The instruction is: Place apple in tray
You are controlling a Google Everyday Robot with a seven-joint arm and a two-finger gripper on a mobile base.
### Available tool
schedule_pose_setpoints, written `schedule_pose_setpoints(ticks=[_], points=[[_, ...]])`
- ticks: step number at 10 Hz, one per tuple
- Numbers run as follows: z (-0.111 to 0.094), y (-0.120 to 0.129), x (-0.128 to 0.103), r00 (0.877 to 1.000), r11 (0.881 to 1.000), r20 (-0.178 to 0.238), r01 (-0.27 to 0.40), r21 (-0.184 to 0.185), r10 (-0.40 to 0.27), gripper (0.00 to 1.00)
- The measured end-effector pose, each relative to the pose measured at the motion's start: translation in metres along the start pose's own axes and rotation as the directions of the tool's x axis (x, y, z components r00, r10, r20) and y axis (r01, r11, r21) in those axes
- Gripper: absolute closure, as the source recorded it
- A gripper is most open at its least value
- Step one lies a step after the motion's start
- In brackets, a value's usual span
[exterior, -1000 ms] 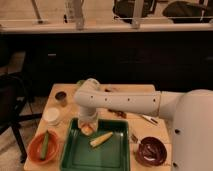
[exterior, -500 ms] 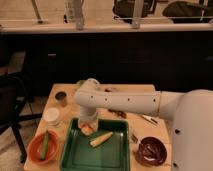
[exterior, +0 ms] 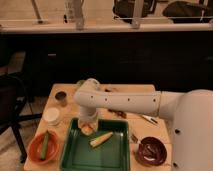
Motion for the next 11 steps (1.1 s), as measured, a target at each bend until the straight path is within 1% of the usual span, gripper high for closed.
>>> schedule_pose_setpoints(ticks=[1, 2, 11], points=[[0.0000, 0.0001, 0.0000, 1.000, 1.000, 0.000, 0.000, 0.000, 0.000, 0.28], [0.0000, 0.0000, 0.0000, 1.000, 1.000, 0.000, 0.000, 0.000, 0.000, 0.21], [0.0006, 0.0001, -0.0001, 1.000, 1.000, 0.001, 0.000, 0.000, 0.000, 0.20]])
